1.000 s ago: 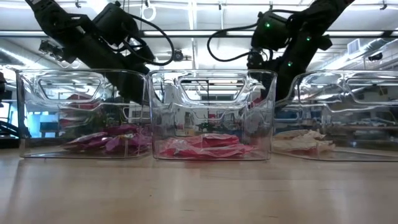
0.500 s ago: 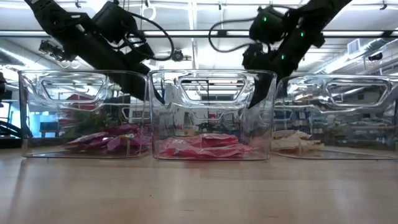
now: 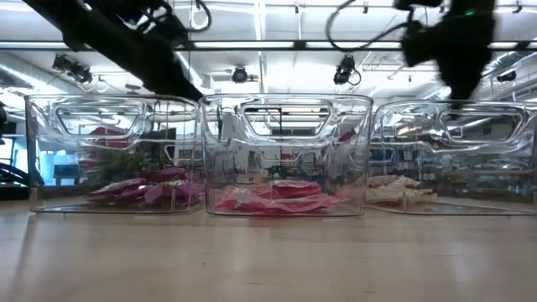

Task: Sort candy
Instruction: Return to Home Position

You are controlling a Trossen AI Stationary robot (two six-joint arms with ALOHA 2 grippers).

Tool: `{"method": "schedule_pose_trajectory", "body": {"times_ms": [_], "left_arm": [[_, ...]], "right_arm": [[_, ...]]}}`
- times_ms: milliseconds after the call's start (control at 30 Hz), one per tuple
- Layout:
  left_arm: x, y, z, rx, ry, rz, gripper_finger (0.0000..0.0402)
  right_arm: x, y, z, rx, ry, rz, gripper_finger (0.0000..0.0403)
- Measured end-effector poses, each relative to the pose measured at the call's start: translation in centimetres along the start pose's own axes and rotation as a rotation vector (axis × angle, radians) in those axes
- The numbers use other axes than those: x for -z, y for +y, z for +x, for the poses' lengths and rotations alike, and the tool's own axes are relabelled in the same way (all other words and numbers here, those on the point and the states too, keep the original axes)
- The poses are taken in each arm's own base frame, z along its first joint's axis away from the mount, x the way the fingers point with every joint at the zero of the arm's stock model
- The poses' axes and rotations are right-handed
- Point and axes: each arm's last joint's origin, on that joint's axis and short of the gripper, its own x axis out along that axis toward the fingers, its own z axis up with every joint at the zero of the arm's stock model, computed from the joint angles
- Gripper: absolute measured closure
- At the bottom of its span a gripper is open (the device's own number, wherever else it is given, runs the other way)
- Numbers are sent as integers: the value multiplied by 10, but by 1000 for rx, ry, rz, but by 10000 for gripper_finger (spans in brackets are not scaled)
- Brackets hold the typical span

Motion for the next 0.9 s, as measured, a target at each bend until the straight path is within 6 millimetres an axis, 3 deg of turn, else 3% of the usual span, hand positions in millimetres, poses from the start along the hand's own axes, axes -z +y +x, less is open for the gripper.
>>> {"method": "schedule_pose_trajectory", "body": {"times_ms": [133, 233, 567, 733, 900], "left_arm": [[-3, -3, -11, 69, -29, -1, 401], [-4, -3, -17, 80, -39, -5, 401], [-4, -4, -20, 114, -37, -24, 401], [-4, -4, -20, 114, -36, -43, 401], [-4, -4, -20, 114, -39, -43, 401]], "right_arm": [[29, 8, -5, 55, 159, 77, 403], [38, 17, -5, 58, 191, 87, 403], [53, 32, 24, -41, 200, 72, 403], [50, 42, 25, -126, 140, 47, 403], [53, 41, 24, -99, 132, 26, 403]]}}
